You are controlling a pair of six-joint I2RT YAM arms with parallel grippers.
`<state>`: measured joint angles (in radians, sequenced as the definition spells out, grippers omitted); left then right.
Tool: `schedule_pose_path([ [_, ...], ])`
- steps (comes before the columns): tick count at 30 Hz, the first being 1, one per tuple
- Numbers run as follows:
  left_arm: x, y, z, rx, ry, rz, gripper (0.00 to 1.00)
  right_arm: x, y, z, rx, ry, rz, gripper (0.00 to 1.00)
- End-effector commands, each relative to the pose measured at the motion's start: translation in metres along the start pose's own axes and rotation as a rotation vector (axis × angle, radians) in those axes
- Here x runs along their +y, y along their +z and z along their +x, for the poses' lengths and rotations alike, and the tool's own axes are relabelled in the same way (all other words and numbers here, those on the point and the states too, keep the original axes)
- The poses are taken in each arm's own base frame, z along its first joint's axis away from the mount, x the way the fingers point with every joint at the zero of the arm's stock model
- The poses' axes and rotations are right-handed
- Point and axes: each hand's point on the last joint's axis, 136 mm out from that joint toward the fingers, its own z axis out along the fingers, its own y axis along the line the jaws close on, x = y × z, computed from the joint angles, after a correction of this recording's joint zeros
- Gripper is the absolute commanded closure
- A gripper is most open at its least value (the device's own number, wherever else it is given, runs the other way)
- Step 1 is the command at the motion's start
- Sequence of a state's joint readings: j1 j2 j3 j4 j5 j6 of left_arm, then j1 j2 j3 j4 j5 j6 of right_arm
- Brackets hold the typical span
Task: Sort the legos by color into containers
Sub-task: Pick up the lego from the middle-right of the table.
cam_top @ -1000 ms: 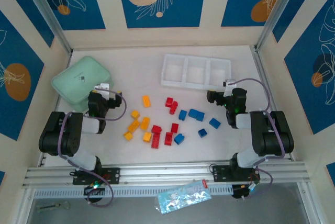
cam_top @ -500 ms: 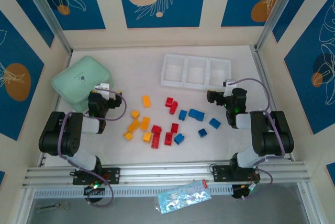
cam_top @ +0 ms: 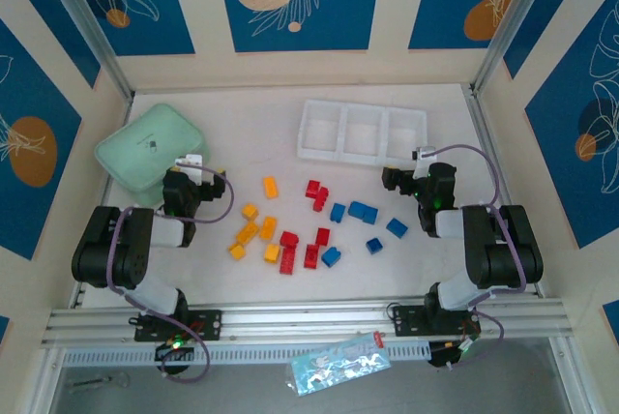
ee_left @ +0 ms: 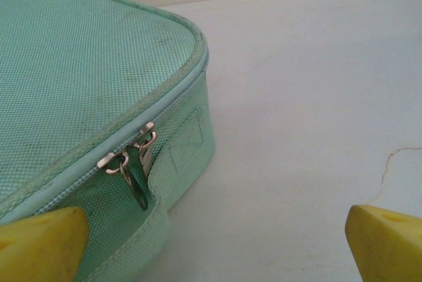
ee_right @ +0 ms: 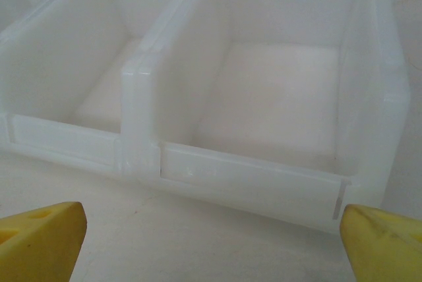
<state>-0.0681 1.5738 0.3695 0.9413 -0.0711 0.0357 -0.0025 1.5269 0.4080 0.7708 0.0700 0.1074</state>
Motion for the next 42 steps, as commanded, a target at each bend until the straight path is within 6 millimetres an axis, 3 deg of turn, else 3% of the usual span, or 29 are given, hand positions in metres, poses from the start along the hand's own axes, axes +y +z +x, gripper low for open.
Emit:
schedule_pose_path([
  [1,-0.004,0.0,-0.005,-0.012,0.016,0.017,0.01,0.003,0.001,-0.015,-0.041,-0.017,-0.021,0.01],
  [5,-0.004,0.0,-0.006,-0.016,0.017,0.019,0.01,0.003,0.0,-0.014,-0.042,-0.018,-0.021,0.01],
  [8,-0.016,-0.003,-0.009,-0.026,0.045,0.088,0.01,0.003,-0.001,-0.016,-0.046,-0.016,-0.019,0.01],
  [18,-0.014,-0.041,-0.038,-0.075,0.007,0.093,0.01,-0.013,-0.03,-0.047,-0.07,0.065,0.09,0.01],
  [22,-0.011,-0.061,-0.056,-0.081,-0.078,0.087,0.01,-0.024,-0.047,-0.065,-0.075,0.255,0.113,0.01],
  [26,0.0,-0.082,-0.076,-0.142,-0.237,0.047,0.01,-0.041,-0.064,-0.059,0.042,0.581,0.196,0.01],
  [32,0.013,-0.107,-0.079,-0.205,-0.452,0.006,0.01,-0.029,-0.069,-0.042,0.133,0.763,0.052,0.01],
  [36,-0.003,-0.113,-0.073,-0.089,-0.475,0.082,0.01,-0.016,-0.075,-0.035,0.187,0.728,0.052,0.01],
  [42,-0.027,-0.125,-0.061,0.048,-0.582,0.195,0.01,0.026,-0.082,-0.028,0.312,0.563,0.043,0.01],
])
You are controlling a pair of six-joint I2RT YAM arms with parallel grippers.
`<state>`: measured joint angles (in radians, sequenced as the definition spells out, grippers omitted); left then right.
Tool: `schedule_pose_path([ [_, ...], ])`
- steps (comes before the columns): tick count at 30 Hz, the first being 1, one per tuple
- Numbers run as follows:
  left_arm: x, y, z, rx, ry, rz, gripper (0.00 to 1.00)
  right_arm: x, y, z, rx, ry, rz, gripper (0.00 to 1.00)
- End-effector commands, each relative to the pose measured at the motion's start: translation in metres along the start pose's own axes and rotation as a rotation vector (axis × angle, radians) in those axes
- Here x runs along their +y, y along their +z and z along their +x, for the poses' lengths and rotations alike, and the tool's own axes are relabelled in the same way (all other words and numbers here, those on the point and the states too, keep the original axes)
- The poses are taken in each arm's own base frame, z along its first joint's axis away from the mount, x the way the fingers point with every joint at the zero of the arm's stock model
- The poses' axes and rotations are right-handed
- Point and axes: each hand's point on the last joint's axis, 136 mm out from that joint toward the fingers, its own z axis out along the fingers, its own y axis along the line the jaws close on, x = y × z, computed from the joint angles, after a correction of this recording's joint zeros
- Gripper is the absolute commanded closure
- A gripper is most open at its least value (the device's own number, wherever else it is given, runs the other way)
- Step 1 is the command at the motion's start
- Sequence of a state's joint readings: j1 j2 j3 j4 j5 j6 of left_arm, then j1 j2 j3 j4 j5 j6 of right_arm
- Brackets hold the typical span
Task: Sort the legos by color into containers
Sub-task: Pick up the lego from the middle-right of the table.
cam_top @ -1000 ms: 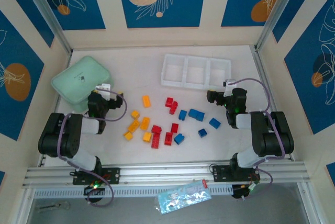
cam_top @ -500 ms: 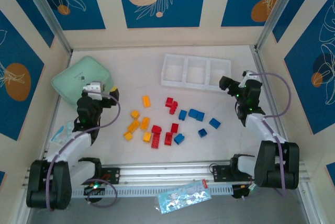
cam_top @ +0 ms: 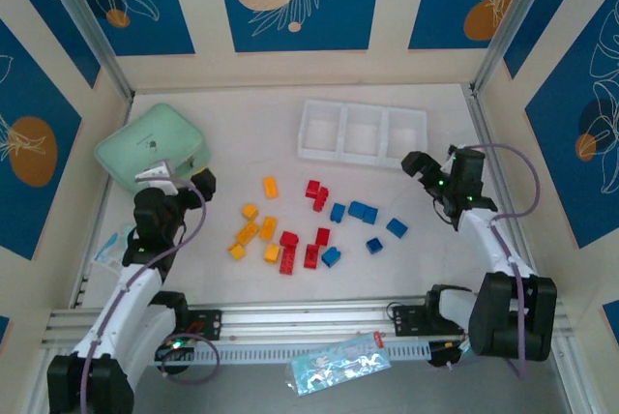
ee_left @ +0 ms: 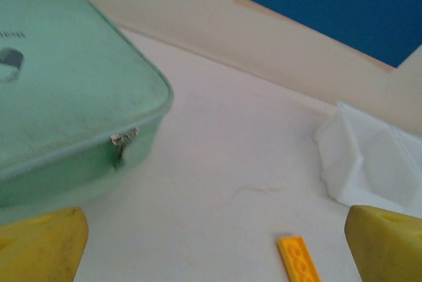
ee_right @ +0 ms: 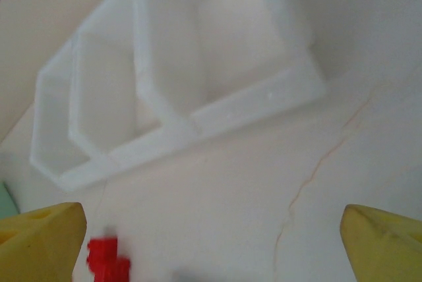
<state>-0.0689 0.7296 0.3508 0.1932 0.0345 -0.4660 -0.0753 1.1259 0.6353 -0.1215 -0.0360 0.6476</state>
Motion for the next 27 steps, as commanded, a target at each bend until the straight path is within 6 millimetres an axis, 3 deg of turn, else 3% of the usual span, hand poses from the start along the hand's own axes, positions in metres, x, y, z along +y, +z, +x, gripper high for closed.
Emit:
schedule_pose_path([
  [1,-0.016,-0.01,0.018,0.146,-0.1,0.054,0.01,0.019,-0.009,0.019,0.075,-0.104,0.024,0.01],
  [8,-0.041,-0.028,0.041,0.285,-0.14,0.104,0.01,0.047,-0.014,0.065,0.238,-0.256,0.037,0.01],
  [12,-0.069,-0.034,0.058,0.361,-0.106,0.161,0.01,0.066,-0.024,0.095,0.323,-0.354,0.044,0.01],
  [20,-0.12,-0.042,0.084,0.454,-0.019,0.268,0.01,0.063,-0.033,0.15,0.509,-0.477,0.182,0.01],
  [27,-0.15,-0.04,0.101,0.495,0.02,0.317,0.01,0.039,-0.023,0.151,0.507,-0.449,0.33,0.01],
])
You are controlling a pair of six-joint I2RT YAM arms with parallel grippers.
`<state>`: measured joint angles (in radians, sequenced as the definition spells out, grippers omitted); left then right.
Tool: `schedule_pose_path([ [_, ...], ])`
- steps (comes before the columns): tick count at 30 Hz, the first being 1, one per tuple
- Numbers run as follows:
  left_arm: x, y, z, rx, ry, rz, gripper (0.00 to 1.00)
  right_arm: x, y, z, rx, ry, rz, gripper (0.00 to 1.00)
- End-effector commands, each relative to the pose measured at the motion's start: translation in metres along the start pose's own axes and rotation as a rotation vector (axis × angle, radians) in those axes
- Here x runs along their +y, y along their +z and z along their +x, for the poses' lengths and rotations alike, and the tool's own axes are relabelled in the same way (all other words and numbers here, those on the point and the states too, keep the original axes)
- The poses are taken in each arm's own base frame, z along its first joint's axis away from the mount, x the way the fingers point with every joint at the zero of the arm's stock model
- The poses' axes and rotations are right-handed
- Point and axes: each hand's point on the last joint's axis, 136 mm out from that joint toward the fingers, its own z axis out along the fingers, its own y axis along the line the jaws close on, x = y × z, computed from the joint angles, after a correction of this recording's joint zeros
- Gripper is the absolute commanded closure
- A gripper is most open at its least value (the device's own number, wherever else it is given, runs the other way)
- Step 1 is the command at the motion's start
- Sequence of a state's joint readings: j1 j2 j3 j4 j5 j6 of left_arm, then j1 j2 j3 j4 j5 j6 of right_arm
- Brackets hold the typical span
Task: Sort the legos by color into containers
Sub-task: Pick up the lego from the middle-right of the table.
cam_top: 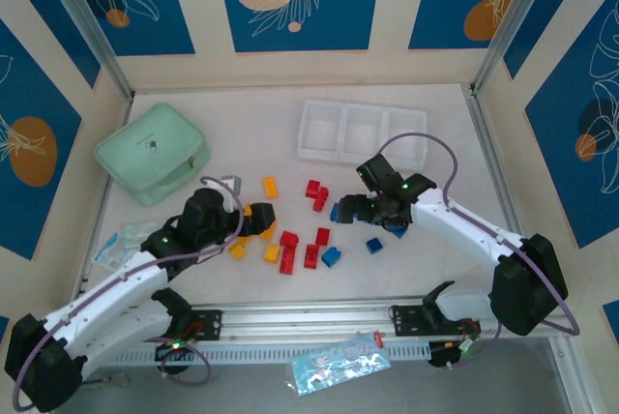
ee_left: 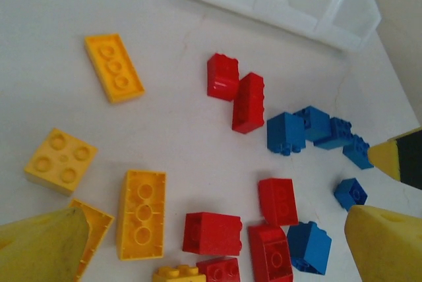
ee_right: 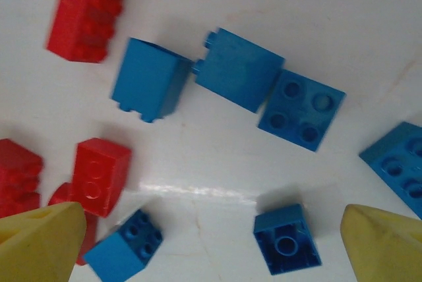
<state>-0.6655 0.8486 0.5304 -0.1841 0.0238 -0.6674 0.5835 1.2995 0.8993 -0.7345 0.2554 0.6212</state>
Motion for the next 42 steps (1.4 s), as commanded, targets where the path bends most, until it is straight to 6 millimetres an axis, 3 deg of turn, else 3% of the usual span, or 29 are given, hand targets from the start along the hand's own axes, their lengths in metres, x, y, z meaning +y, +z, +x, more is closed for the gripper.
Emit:
schedule_pose_path([
  [1,-0.02,0.002,-0.016,-0.052,0.008,0.03,0.01,-0.021,0.001,-0.002,-0.002,0.081,0.085,0.03],
  [14,-0.037,0.022,-0.009,-0.033,0.028,0.036,0.01,-0.04,0.03,-0.015,0.011,0.129,0.078,0.29],
  [21,-0.041,0.03,-0.006,-0.015,0.035,0.041,0.01,-0.04,0.043,-0.022,0.022,0.148,0.055,0.41],
  [29,-0.04,0.035,-0.002,0.016,0.041,0.025,0.01,-0.043,0.054,-0.017,0.05,0.148,0.065,0.47],
  [36,-0.042,0.035,-0.002,0.021,0.043,0.026,0.01,-0.055,0.049,-0.009,0.049,0.158,0.095,0.57],
  [42,-0.044,0.035,-0.004,0.015,0.043,0.03,0.01,-0.053,0.052,-0.01,0.056,0.154,0.077,0.61],
])
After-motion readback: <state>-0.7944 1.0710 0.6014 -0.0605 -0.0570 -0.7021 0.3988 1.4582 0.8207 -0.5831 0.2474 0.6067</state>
